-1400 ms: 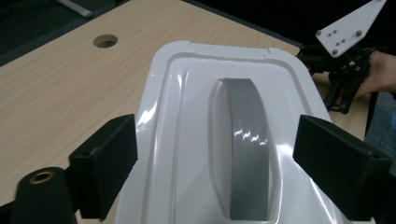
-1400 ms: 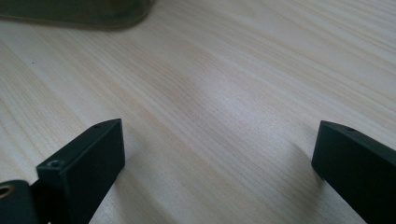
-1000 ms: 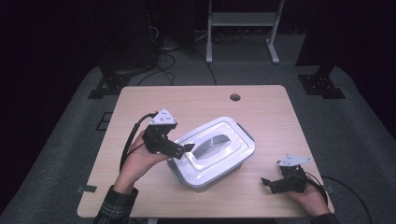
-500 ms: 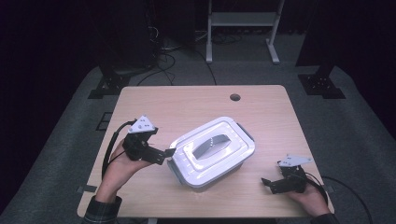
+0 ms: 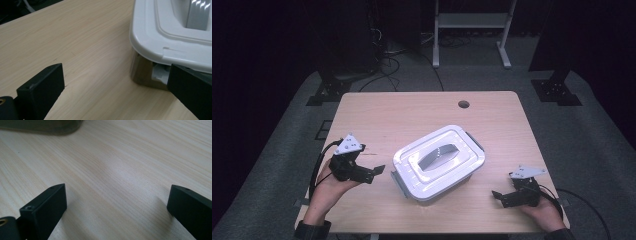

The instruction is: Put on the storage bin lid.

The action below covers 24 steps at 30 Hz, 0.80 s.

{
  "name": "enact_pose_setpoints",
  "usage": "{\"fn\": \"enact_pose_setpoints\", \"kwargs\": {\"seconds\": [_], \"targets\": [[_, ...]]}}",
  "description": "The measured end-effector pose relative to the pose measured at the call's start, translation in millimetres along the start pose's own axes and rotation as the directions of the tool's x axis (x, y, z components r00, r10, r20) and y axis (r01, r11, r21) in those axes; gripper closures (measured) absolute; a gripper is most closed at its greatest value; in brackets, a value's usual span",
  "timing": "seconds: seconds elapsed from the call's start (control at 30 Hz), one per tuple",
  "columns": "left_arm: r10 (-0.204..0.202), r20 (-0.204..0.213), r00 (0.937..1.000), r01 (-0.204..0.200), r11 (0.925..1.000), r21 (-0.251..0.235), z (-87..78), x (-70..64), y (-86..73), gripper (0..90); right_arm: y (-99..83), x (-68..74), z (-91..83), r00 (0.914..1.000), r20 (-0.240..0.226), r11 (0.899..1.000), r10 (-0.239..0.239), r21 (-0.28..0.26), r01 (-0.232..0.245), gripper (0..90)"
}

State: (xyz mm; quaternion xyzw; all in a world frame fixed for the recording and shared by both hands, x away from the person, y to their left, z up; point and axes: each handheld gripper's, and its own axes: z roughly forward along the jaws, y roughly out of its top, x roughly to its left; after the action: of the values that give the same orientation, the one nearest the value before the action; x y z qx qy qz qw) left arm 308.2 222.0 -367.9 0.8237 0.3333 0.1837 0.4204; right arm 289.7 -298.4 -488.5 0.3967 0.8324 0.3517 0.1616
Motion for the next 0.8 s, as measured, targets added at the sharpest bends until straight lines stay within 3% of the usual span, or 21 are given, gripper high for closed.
{"fn": "enact_pose_setpoints", "kwargs": {"seconds": [0.37,0.8], "targets": [[0.002,-0.044,0.9990,-0.002,1.0000,0.000,17.8,3.4,-30.8,0.3,0.0,0.0,0.0,1.0000,0.000,1.000,0.000,0.000,0.000,1.6],[0.021,-0.036,0.9991,-0.018,0.9981,0.059,41.5,3.5,-51.3,0.2,0.0,0.0,0.0,1.0000,0.000,1.000,0.000,0.000,0.000,1.6]]}}
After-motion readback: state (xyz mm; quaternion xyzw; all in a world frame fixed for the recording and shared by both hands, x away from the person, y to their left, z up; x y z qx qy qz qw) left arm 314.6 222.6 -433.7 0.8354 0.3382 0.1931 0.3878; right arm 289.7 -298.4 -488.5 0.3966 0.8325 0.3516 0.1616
